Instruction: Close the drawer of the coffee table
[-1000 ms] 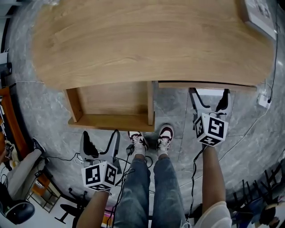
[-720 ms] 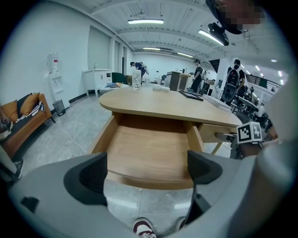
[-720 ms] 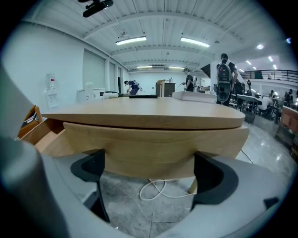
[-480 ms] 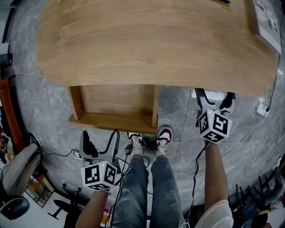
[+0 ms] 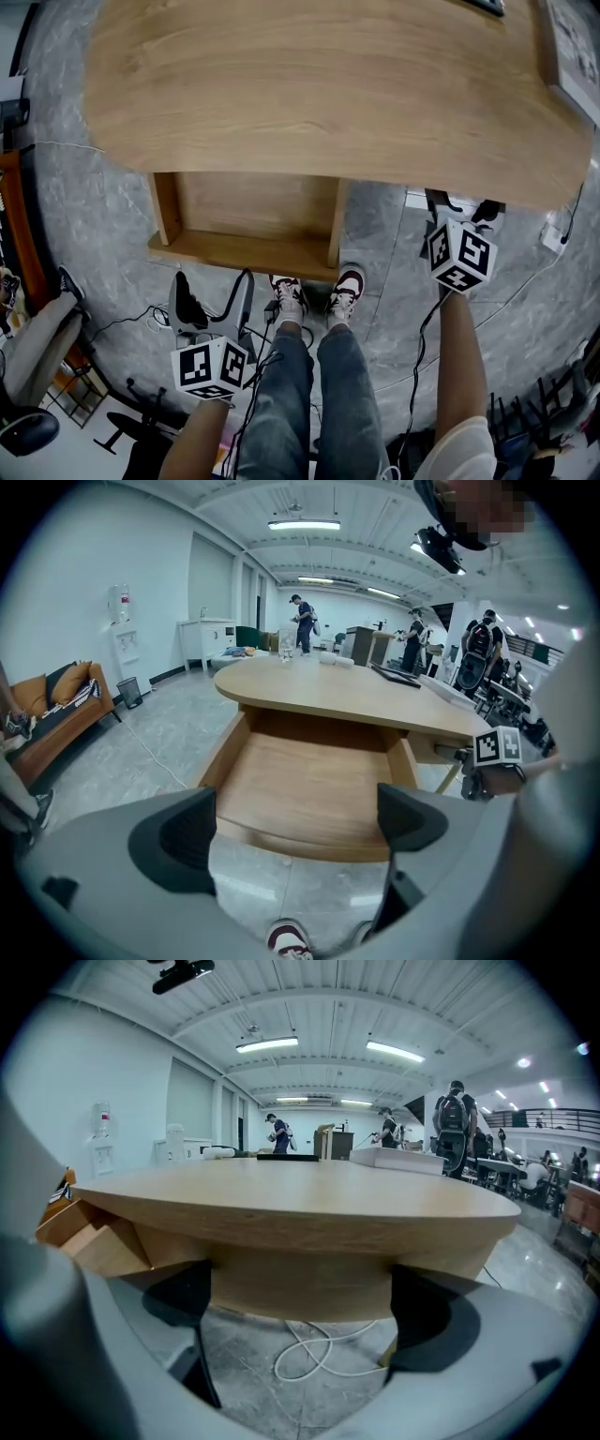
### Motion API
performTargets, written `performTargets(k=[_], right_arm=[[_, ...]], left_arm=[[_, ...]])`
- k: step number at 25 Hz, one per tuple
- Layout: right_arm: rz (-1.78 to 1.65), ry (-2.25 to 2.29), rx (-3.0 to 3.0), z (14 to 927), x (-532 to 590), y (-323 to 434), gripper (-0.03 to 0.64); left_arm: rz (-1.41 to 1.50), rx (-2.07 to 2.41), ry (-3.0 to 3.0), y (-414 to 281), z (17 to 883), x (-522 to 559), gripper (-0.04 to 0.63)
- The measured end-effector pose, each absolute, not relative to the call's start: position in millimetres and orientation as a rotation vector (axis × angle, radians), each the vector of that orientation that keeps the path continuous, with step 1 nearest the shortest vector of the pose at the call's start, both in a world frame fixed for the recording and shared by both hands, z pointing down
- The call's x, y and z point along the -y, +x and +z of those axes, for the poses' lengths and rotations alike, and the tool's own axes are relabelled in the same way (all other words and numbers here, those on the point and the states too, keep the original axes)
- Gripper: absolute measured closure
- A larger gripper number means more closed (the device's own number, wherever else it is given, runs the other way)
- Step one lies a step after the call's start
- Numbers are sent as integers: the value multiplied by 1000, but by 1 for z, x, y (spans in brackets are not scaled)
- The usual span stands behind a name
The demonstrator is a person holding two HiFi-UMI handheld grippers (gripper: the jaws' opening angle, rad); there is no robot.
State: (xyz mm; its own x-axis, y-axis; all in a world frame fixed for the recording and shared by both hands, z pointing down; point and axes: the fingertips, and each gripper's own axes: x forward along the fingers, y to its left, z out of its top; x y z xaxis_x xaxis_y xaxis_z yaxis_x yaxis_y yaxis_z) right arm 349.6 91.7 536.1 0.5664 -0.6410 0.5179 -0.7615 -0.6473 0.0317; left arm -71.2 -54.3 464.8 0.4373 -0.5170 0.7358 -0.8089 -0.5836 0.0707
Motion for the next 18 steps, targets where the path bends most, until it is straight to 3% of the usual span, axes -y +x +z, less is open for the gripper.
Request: performTargets(k=[15,18], right_arm=[[681,2541,1155,536,-94,350,32],[725,2519,1174,535,-100,340,106]], left_arm=[[905,1159,2279,-81,458,52,61],[889,1160,2282,-83,456,48,61]])
